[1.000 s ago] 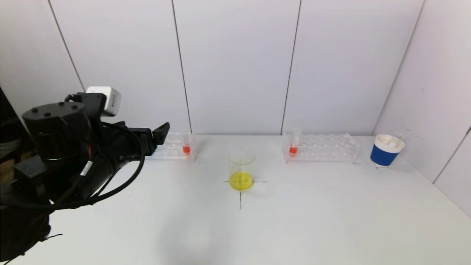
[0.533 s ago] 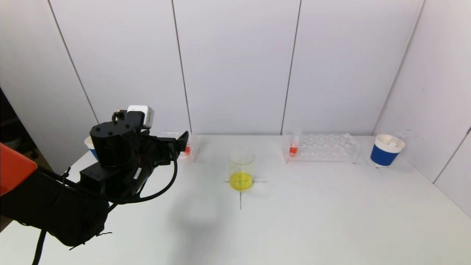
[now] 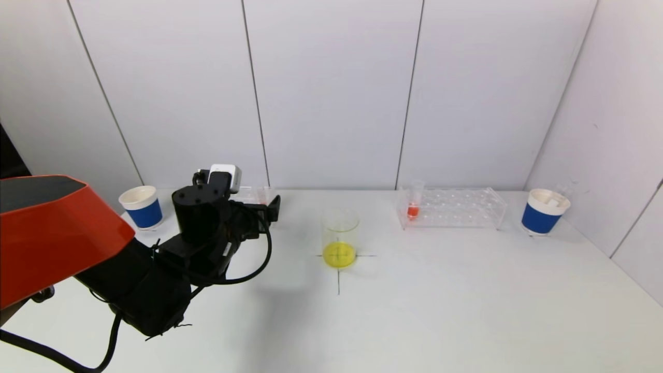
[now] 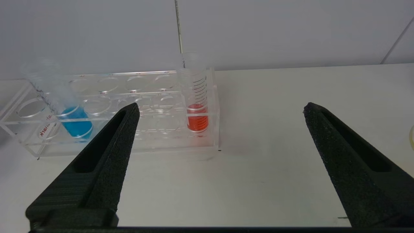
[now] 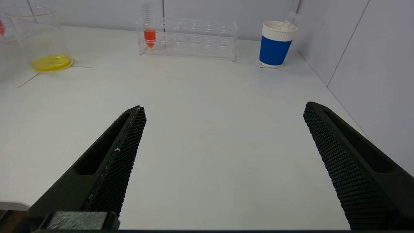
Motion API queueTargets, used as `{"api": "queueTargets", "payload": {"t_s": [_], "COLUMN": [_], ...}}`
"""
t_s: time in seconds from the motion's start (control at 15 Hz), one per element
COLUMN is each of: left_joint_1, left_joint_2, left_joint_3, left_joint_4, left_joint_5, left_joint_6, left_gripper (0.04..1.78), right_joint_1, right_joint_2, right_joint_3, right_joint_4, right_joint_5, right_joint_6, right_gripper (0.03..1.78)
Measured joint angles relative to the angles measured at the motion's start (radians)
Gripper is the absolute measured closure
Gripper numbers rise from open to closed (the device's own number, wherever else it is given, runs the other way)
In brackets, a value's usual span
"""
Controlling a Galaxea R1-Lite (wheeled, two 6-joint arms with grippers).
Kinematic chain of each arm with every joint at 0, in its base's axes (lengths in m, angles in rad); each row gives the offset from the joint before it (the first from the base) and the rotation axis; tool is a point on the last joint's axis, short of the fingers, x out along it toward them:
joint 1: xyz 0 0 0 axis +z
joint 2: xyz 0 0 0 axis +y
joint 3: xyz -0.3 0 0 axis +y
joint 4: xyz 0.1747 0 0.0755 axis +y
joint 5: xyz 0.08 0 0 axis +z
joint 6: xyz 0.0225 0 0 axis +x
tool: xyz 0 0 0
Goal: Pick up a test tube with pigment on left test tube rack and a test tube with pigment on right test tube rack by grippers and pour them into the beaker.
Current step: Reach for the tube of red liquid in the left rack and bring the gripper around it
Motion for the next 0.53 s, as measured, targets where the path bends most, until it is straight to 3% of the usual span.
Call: {"api": "queueTargets", "payload": {"t_s": [0.53], "left_joint_1": [0.002], "left_joint_2": [0.13], "left_joint_3": [-0.1], "left_joint_4": [-0.053], "left_joint_5": [0.046], "left_joint_6": [-0.012], "left_gripper": [0.05], "right_joint_1": [0.0], "right_joint_2": [0.0], "right_joint_3": [0.0], "right_joint_4": [0.0], "right_joint_5": [0.0], "right_joint_6": [0.0], "right_gripper": [0.04]}}
